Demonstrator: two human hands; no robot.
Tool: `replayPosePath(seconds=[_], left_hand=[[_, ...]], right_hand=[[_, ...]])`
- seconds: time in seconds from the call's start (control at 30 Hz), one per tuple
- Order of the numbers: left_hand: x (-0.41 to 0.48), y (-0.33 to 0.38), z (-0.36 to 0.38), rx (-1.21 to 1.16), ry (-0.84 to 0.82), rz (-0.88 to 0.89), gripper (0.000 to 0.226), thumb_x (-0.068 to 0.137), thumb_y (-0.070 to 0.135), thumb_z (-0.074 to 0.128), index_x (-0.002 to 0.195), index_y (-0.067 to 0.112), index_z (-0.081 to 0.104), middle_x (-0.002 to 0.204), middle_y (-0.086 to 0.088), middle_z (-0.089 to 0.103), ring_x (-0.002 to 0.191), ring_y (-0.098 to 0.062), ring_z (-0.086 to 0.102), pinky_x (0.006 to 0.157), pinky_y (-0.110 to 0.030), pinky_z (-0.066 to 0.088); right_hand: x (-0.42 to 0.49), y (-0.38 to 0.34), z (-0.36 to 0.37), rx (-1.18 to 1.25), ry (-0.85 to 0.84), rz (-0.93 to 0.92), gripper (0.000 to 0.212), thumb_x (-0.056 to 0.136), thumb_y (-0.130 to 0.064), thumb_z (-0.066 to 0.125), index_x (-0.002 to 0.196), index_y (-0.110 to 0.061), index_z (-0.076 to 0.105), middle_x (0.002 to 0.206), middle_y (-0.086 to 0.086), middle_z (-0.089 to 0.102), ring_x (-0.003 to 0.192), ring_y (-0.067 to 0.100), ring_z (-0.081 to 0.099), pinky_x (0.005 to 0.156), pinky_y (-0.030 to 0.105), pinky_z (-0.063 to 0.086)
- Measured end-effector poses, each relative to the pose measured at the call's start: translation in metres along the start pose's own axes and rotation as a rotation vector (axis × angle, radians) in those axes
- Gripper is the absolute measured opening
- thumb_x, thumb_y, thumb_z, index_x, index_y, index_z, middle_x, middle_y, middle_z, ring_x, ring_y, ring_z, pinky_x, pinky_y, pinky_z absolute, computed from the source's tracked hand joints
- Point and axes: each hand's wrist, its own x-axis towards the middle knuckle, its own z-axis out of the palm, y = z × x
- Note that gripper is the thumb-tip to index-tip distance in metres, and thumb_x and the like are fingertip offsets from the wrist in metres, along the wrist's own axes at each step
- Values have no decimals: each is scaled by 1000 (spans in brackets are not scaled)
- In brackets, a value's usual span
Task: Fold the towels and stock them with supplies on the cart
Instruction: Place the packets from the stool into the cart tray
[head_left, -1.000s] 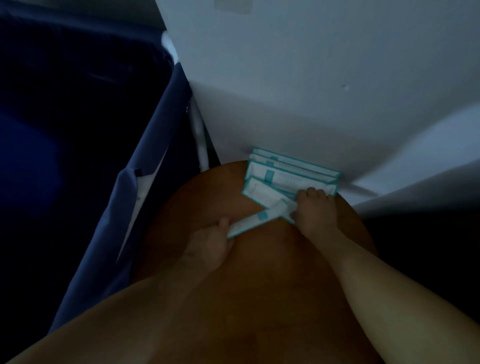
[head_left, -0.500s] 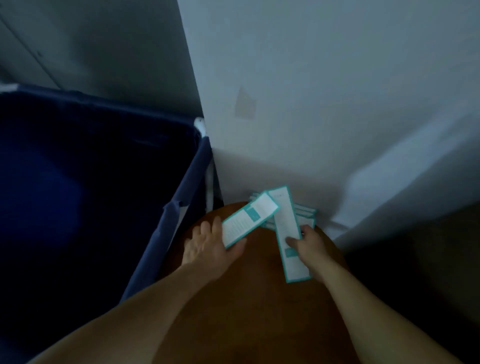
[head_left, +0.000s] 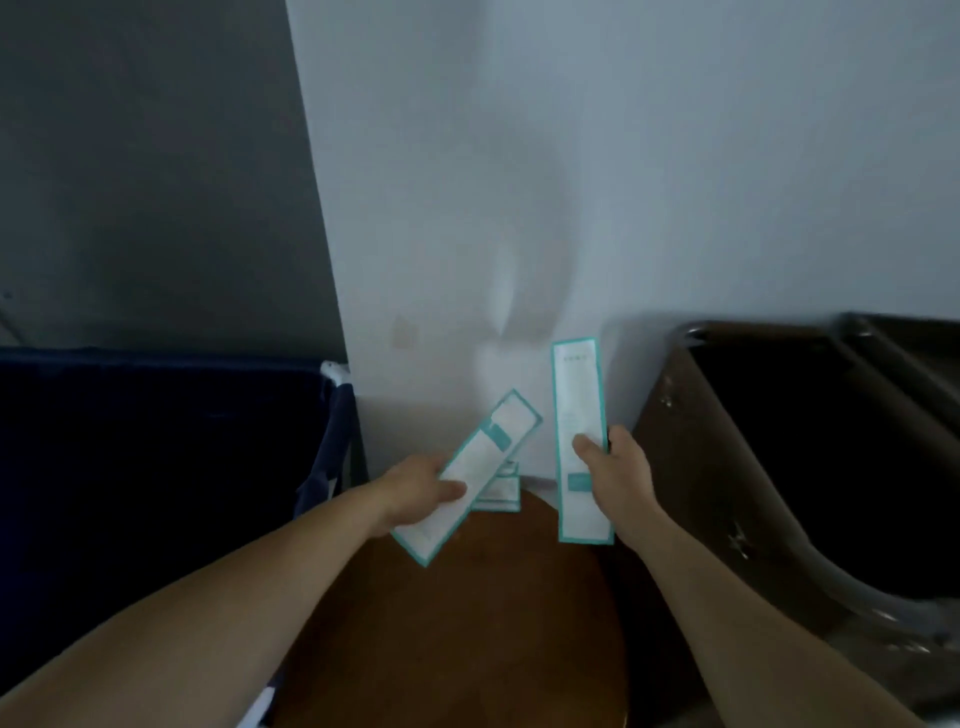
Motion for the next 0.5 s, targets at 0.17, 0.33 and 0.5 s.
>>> replayPosePath(seconds=[0.17, 0.33, 0.5], left_hand=[[-23, 82, 12, 329, -157, 250, 12, 89, 35, 72, 95, 27, 68, 84, 13, 67, 74, -2, 62, 61, -14, 44], [-37, 168, 46, 439, -260, 391, 13, 82, 31, 80, 78, 28, 68, 66, 19, 63, 60, 6, 57, 54, -12, 40], [-38, 242, 104, 270, -120, 410, 18, 74, 24, 86, 86, 18, 74, 76, 8, 69, 64, -2, 62, 57, -14, 45]], right_hand=[[-21, -26, -68, -386, -93, -185, 25, 97, -34, 59, 110, -13, 63, 135, 7, 53, 132, 28, 44, 102, 41, 42], [-34, -21, -161, -280, -65, -153, 12, 94, -31, 68, 89, -22, 61, 84, 0, 65, 66, 7, 63, 54, 21, 49], [-48, 3, -275, -123, 144, -105, 17, 92, -29, 68, 81, -19, 60, 70, -2, 63, 49, 4, 59, 40, 18, 40]])
